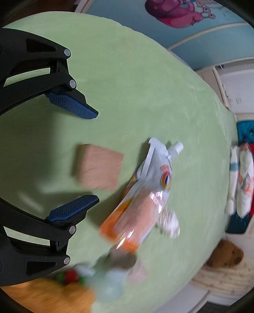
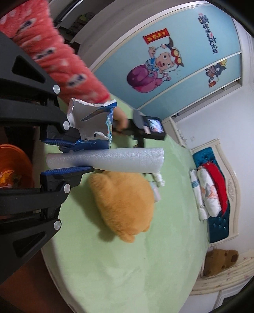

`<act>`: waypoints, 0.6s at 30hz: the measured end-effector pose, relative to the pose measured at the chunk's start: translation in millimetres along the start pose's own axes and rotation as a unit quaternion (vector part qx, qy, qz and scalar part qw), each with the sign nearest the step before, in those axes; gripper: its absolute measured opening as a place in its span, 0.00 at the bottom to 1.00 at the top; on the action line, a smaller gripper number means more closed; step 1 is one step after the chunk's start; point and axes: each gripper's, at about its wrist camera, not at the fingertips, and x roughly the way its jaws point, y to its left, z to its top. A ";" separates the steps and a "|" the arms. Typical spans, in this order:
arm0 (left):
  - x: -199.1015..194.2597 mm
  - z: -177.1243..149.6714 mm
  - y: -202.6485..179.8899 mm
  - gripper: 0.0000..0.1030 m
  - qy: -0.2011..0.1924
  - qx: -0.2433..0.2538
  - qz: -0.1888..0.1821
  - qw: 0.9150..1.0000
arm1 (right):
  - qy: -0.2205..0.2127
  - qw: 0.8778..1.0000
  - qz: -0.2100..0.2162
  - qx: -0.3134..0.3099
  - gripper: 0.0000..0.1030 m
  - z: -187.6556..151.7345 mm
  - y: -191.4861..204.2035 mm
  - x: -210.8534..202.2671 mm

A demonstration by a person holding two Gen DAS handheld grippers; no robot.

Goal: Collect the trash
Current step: 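Grasp the tan square sponge with the left gripper while the right gripper holds the tube, then carry sponge and foam tube over the orange bucket and open both grippers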

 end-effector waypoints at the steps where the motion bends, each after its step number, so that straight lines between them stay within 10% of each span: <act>1: 4.3 2.7 -0.3 0.76 0.000 -0.001 0.004 1.000 | 0.002 1.000 -0.004 -0.006 0.18 -2.0 -1.1 1.9; 3: 6.7 5.8 -1.5 0.73 -0.008 0.006 0.014 1.000 | 0.002 1.000 -0.008 -0.012 0.18 -5.6 -2.4 3.7; 7: 6.8 10.5 -4.2 0.35 -0.010 0.018 0.015 1.000 | 0.004 1.000 -0.010 -0.015 0.18 -8.4 -5.7 10.4; 18: -70.2 -27.1 13.0 0.34 -0.059 0.033 -0.033 0.997 | -0.001 1.000 -0.015 -0.008 0.18 -20.2 -10.3 10.2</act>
